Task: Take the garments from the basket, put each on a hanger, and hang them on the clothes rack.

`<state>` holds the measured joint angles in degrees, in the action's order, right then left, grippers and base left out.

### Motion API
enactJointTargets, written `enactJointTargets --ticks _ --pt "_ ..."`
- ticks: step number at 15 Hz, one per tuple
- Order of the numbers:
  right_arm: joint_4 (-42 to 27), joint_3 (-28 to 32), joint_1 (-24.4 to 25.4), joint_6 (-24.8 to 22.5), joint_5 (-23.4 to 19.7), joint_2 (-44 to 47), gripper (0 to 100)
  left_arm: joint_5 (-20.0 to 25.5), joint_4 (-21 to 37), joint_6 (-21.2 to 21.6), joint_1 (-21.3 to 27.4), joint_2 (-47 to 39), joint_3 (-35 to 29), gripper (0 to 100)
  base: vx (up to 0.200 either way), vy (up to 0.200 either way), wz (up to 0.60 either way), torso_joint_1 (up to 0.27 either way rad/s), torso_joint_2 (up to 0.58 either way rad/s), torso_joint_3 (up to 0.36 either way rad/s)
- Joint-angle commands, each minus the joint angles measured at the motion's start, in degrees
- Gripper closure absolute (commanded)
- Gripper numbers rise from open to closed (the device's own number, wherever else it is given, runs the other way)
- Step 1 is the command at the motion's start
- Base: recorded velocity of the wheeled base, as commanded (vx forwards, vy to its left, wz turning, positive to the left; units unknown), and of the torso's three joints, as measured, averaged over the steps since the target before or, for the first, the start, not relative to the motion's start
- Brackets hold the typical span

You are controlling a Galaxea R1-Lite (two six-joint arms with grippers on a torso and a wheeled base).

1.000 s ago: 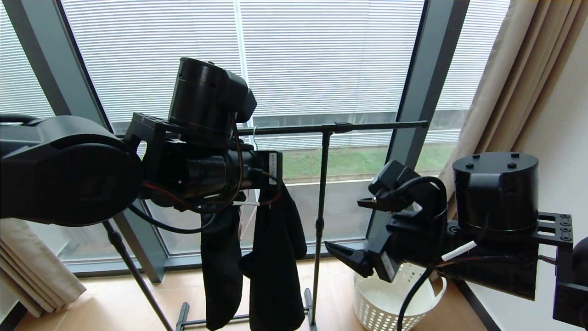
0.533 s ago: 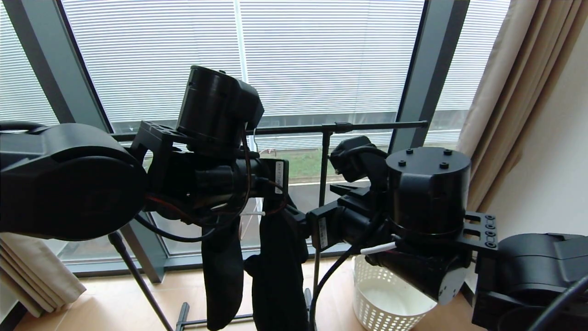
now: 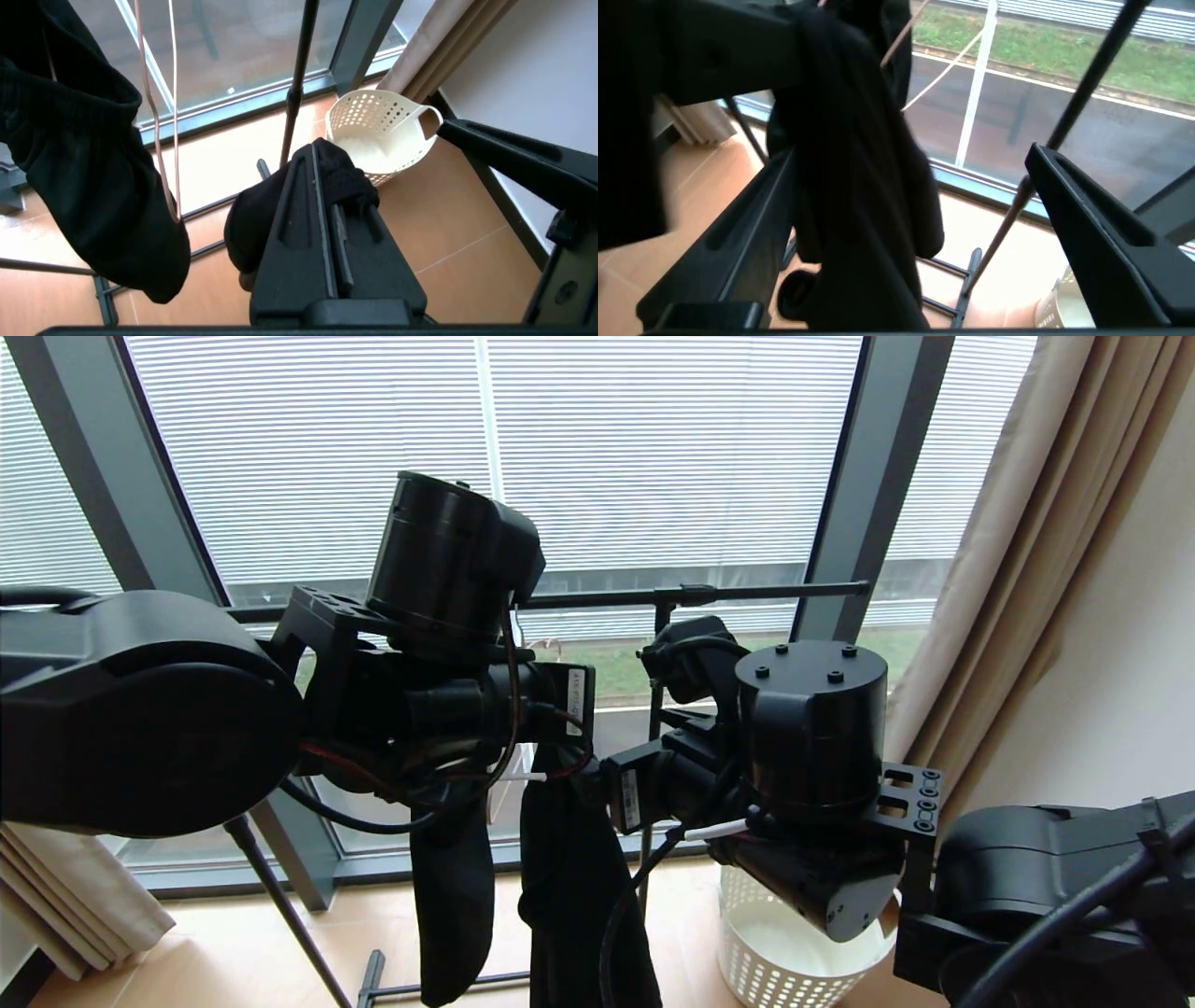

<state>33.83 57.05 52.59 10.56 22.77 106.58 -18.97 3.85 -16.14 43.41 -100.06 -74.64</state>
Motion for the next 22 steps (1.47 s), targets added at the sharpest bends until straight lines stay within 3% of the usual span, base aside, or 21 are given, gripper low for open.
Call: enactJointTargets --ticks 1,8,11,22 --pt "0.01 0.08 -1.44 -0.1 0.08 0.29 0 -0.02 0.01 -0.03 0.1 0.3 0.02 100 0.0 0.0 0.0 0.0 0.0 0.0" --pt "-0.34 0.25 -3.81 -0.71 0.26 3.02 0 -0.02 -0.07 -0.03 -0.17 1.53 0.73 100 0.0 0.0 0.0 0.0 0.0 0.0" --pt "-0.25 -2.3 -6.1 -8.36 0.61 2.84 0 -0.02 -0.07 -0.03 -1.14 2.5 0.99 100 0.0 0.0 0.0 0.0 0.0 0.0" --pt "-0.61 -7.22 -8.03 -16.8 0.52 1.96 0 -0.02 0.01 0.06 -1.57 4.17 1.69 100 0.0 0.0 0.0 0.0 0.0 0.0"
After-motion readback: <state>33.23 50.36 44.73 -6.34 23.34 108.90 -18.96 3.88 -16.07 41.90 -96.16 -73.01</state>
